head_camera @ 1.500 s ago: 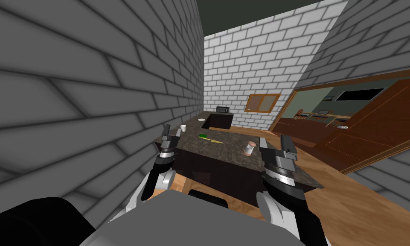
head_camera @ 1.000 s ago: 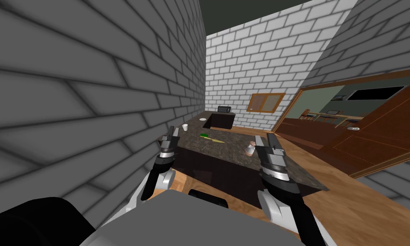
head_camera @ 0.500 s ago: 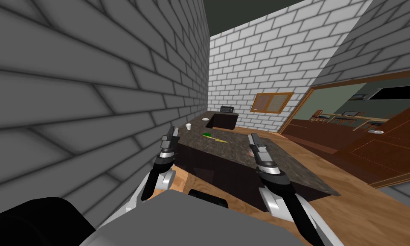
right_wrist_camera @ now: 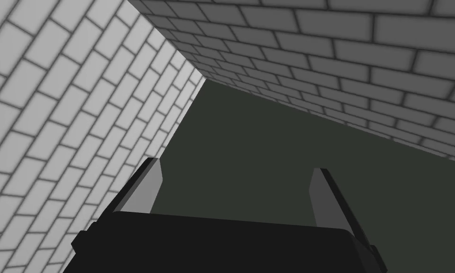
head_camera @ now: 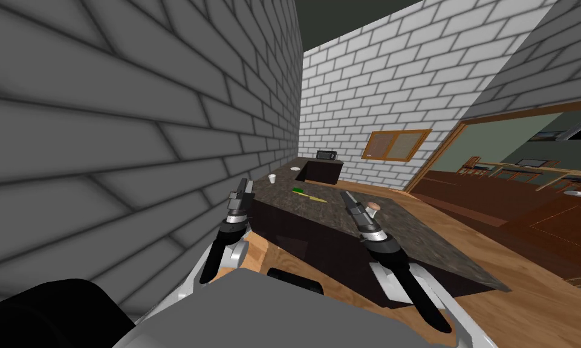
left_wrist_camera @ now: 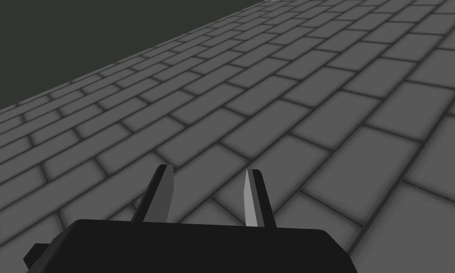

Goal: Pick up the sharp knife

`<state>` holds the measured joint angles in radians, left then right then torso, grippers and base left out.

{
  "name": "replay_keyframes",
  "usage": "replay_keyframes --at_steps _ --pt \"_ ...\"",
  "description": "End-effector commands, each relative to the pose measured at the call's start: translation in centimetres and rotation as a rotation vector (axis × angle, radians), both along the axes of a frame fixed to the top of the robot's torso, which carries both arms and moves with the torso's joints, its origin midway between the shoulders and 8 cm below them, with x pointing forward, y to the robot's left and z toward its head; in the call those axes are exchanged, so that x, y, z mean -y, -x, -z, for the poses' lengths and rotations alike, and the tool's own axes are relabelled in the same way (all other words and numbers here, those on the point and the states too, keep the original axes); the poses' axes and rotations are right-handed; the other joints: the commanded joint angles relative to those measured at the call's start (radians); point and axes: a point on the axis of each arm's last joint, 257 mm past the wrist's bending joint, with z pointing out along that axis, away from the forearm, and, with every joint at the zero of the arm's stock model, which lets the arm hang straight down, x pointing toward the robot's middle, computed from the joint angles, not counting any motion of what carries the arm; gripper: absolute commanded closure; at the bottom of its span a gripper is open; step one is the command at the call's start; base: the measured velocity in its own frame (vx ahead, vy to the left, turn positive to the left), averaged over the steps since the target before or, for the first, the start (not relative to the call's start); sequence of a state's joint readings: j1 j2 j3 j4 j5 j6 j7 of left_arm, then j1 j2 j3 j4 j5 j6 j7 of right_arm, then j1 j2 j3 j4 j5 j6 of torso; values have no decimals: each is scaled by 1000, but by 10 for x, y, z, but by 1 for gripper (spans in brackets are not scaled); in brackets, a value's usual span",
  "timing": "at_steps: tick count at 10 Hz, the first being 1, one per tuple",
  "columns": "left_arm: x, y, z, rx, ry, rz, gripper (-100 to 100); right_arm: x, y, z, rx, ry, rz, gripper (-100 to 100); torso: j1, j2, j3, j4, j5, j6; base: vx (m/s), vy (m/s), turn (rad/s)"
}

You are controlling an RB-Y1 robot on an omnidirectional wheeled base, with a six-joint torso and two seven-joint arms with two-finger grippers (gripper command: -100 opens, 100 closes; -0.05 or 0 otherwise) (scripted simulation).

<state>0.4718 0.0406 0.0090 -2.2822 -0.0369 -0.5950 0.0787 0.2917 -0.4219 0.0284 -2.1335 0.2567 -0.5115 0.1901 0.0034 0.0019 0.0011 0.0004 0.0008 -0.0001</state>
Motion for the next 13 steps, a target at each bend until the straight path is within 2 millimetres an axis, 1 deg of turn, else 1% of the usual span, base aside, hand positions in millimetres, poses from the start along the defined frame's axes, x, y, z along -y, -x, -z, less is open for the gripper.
replay_keyframes --at_steps 1,2,3,5,6,7,8,10,11,12,13 --pt "0 0 0 0 0 0 0 -1 -7 9 -5 66 4 -100 0 0 0 0 0 0 -22 54 57" --pt "0 0 0 0 0 0 0 -3 -14 21 -13 144 18 -100 0 -1 0 0 0 0 -6 58 111" --pt "0 0 0 0 0 0 0 -3 -14 22 -14 154 15 -100 0 -2 -1 0 0 0 -3 46 44" --pt "0 0 0 0 0 0 0 0 -30 50 -34 313 48 -100 0 -2 -1 0 0 0 -5 73 119" --pt "0 0 0 0 0 0 0 1 -30 52 -35 338 45 -100 1 -2 -1 0 0 0 3 69 55" --pt "0 0 0 0 0 0 0 6 -39 68 -48 423 66 -100 1 -2 -1 0 0 0 11 94 116" --pt "0 0 0 0 0 0 0 7 -39 68 -48 433 64 -100 2 -3 -2 -1 0 0 7 70 55" --pt "0 0 0 0 0 0 0 22 -53 100 -71 601 106 -100 1 -2 -1 0 0 0 10 101 141" --pt "0 0 0 0 0 0 0 26 -54 104 -79 625 107 -100 4 -3 -2 -1 1 0 25 91 47" --pt "0 0 0 0 0 0 0 36 -60 119 -90 706 130 -100 2 -3 -2 -1 1 1 42 88 101" --pt "0 0 0 0 0 0 0 41 -62 123 -98 722 132 -100 2 -4 -2 -1 1 0 36 67 52"
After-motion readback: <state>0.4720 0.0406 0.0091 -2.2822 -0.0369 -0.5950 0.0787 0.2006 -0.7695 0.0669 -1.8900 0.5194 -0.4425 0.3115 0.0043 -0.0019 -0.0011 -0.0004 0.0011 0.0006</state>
